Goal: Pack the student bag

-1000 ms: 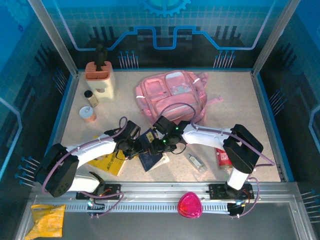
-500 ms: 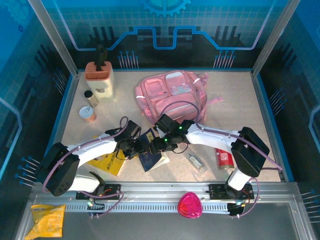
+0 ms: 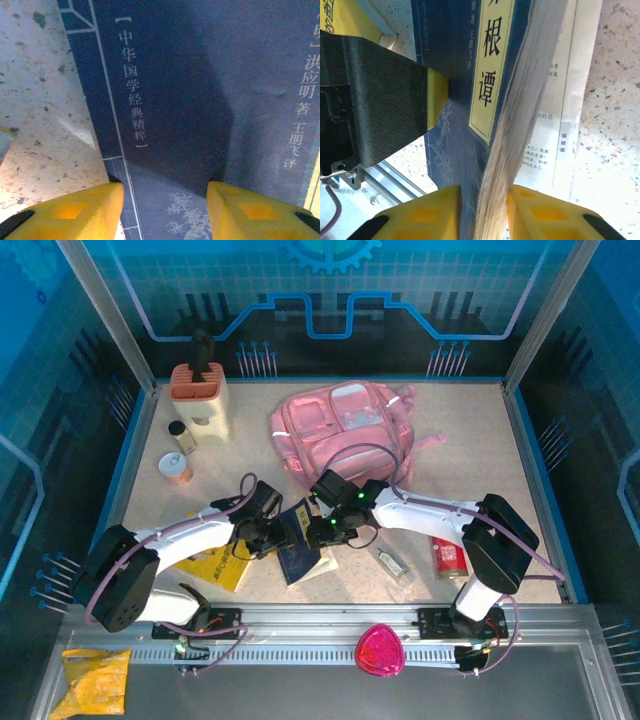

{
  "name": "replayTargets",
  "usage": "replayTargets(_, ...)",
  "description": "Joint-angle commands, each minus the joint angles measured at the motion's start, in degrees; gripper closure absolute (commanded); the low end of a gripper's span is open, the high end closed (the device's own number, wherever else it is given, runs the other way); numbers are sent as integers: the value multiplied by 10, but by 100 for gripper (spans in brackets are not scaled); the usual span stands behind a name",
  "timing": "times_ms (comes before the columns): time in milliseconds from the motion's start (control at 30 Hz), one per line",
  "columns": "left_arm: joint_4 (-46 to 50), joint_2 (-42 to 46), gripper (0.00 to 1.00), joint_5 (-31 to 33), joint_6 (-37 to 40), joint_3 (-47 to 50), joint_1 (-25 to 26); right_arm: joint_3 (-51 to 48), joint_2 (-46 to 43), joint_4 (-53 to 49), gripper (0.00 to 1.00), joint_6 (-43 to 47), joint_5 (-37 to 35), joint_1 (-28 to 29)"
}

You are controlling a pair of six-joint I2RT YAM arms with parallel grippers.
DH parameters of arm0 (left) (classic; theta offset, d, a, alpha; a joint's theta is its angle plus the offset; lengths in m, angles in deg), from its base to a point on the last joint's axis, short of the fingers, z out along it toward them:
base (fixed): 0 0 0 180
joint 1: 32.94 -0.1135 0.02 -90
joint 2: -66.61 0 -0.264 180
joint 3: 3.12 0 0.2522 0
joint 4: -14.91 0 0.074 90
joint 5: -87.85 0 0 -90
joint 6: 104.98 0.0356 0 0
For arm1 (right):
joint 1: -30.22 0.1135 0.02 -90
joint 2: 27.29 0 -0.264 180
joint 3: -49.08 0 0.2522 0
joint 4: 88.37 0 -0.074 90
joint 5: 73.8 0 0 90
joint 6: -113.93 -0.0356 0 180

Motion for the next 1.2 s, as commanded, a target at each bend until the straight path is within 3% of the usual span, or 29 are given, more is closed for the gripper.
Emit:
replayTargets(0, 23, -22, 51, 20, 10, 4, 5, 18, 2, -12, 72, 4, 24, 17)
replayTargets(133, 24, -21, 51, 23, 9, 6, 6, 12, -3, -10, 83, 0, 19, 16)
replayTargets(467, 51, -10, 49, 37, 20, -14, 2, 14, -24, -8, 91, -5, 23, 17)
replayTargets(667, 136, 53, 35, 55, 75, -63, -45, 18, -67, 30, 91, -10, 43, 16)
replayTargets(933, 195, 218, 22, -22, 126, -111, -172, 23, -141, 57, 93, -19, 62, -6)
replayTargets(1167, 136, 252, 16, -131, 57, -136, -198, 36, -197, 102, 93, -50, 111, -51)
